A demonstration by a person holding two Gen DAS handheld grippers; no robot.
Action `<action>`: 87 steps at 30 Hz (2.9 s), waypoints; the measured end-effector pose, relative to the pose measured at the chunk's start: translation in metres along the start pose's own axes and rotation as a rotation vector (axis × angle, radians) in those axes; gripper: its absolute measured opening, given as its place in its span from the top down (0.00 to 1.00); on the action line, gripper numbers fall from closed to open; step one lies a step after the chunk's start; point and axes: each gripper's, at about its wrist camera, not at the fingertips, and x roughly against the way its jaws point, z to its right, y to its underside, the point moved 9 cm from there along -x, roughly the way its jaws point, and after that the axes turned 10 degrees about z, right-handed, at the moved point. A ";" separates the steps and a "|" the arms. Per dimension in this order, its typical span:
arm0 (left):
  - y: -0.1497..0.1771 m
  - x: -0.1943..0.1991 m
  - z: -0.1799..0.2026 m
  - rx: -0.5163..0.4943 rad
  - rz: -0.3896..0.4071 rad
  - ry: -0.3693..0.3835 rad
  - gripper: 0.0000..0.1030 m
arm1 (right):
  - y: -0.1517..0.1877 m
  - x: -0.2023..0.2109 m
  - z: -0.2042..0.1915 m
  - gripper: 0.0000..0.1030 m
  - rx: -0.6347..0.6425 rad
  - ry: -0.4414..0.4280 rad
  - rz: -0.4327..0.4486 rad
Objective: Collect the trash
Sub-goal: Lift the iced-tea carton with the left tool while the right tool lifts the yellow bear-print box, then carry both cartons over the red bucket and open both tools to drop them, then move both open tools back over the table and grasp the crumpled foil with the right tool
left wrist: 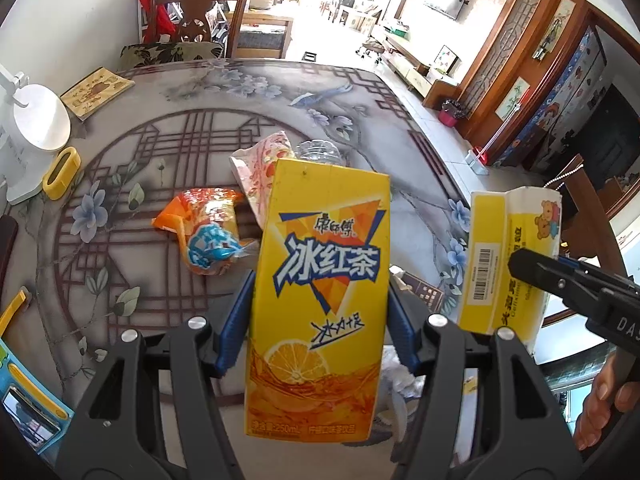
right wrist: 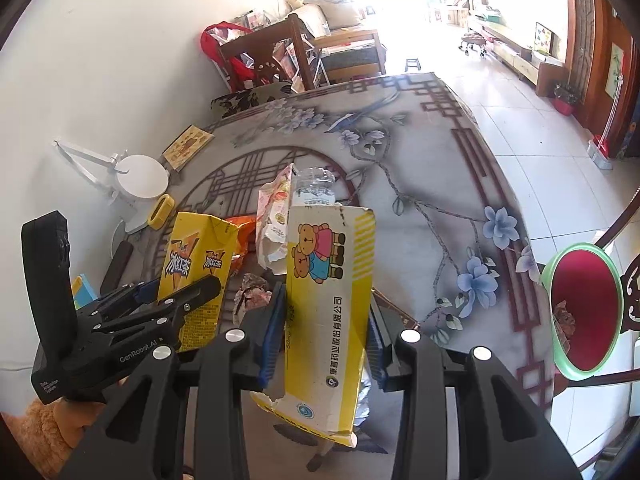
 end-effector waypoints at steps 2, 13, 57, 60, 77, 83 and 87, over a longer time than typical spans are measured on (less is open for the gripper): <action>0.000 -0.003 0.007 -0.004 -0.003 0.003 0.43 | 0.000 0.002 0.008 0.66 -0.001 0.004 -0.001; 0.001 -0.020 0.063 -0.036 -0.021 0.026 0.43 | 0.000 0.022 0.060 0.66 -0.037 0.017 0.008; 0.020 -0.155 0.404 -0.429 -0.194 0.298 0.43 | 0.013 0.114 0.421 0.37 -0.438 0.400 0.151; 0.024 -0.160 0.420 -0.483 -0.189 0.310 0.27 | 0.020 0.119 0.426 0.36 -0.470 0.408 0.147; -0.009 -0.083 0.269 -0.285 -0.087 0.132 0.21 | 0.016 0.069 0.292 0.29 -0.314 0.239 0.061; -0.022 -0.048 0.144 -0.171 -0.027 -0.043 0.19 | 0.024 0.019 0.180 0.28 -0.163 0.094 -0.057; -0.010 -0.037 0.054 -0.046 -0.056 -0.156 0.19 | 0.049 -0.012 0.106 0.24 -0.067 -0.004 -0.167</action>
